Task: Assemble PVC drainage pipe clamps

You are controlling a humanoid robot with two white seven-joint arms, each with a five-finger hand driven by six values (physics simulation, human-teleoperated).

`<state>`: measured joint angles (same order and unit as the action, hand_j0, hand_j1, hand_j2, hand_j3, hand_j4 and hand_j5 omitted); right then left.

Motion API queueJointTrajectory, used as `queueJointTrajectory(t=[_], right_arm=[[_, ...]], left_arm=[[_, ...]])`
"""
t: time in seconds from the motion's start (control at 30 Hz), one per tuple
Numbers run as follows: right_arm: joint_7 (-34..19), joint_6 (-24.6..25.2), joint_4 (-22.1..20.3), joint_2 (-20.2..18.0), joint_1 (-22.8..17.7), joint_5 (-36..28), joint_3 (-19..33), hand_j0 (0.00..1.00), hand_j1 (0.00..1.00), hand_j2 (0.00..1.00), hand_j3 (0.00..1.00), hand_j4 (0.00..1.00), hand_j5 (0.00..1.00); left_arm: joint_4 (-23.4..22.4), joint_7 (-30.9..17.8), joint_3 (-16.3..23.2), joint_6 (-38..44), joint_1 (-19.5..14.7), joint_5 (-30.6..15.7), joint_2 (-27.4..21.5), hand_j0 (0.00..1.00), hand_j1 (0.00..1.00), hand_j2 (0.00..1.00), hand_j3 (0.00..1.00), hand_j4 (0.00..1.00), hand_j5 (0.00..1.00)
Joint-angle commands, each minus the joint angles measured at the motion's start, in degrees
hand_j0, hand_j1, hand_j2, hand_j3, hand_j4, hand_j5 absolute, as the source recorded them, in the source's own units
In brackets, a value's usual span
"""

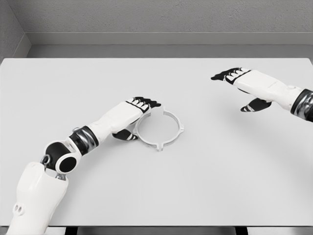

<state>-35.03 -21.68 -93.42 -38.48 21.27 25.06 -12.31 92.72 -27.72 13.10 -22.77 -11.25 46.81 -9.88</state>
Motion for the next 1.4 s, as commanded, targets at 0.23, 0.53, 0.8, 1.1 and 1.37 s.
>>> queueJointTrajectory(t=[0.23, 0.53, 0.8, 1.1, 1.37], right_arm=[[0.0, -0.6, 0.1, 1.1, -1.4, -0.6, 0.1, 1.0, 1.0, 1.0, 1.0, 1.0, 1.0], [0.0, -0.2, 1.0, 2.0, -1.1, -0.6, 1.6, 1.0, 1.0, 1.0, 1.0, 1.0, 1.0], [0.0, -0.2, 0.8, 2.6, -1.1, -0.6, 1.5, 1.0, 1.0, 1.0, 1.0, 1.0, 1.0], [0.0, -0.2, 0.8, 2.7, -1.1, -0.6, 1.4, 1.0, 1.0, 1.0, 1.0, 1.0, 1.0], [0.0, -0.3, 0.3, 2.5, -1.1, -0.8, 1.2, 1.0, 1.0, 1.0, 1.0, 1.0, 1.0]], left_arm=[[-0.5, 0.0, 0.9, 0.2, -0.6, -0.1, 0.7, 1.0, 1.0, 1.0, 1.0, 1.0, 1.0], [-0.3, 0.0, 1.6, 0.2, -0.6, -0.2, 0.9, 1.0, 1.0, 1.0, 1.0, 1.0, 1.0], [-0.3, 0.0, 1.9, 0.2, -0.7, -0.2, 1.4, 1.0, 1.0, 1.0, 1.0, 1.0, 1.0], [-0.5, 0.0, -0.3, 0.4, -0.8, -0.4, 0.7, 1.0, 1.0, 1.0, 1.0, 1.0, 1.0], [-3.2, 0.0, -0.7, 0.4, -2.4, -0.3, 0.6, 1.0, 1.0, 1.0, 1.0, 1.0, 1.0]])
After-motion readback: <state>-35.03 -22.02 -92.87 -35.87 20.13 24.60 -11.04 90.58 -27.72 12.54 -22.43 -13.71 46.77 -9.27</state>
